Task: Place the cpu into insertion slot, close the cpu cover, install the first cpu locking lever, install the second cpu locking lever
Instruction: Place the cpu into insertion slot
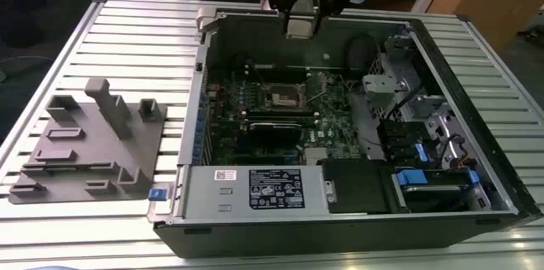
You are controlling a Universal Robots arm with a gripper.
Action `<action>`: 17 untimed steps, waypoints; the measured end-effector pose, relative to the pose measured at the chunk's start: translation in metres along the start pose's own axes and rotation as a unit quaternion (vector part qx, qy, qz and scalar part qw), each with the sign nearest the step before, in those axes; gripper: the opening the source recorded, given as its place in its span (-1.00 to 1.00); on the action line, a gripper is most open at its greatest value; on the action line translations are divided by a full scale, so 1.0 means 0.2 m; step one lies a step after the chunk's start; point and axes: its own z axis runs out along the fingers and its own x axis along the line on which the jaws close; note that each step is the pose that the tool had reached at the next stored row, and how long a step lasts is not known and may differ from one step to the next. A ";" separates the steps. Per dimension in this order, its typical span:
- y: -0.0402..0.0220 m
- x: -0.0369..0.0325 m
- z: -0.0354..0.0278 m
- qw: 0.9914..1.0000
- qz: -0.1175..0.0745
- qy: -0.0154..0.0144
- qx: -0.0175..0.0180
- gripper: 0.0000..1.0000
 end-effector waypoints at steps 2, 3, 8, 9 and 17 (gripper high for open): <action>0.000 0.000 0.000 1.000 0.000 0.000 0.000 0.07; 0.000 0.000 0.000 1.000 0.000 0.000 0.000 0.07; 0.000 0.000 0.000 1.000 0.000 0.000 0.000 0.07; 0.000 0.000 0.000 1.000 0.000 0.000 0.000 0.07; -0.002 0.000 0.022 1.000 0.000 0.000 0.000 0.07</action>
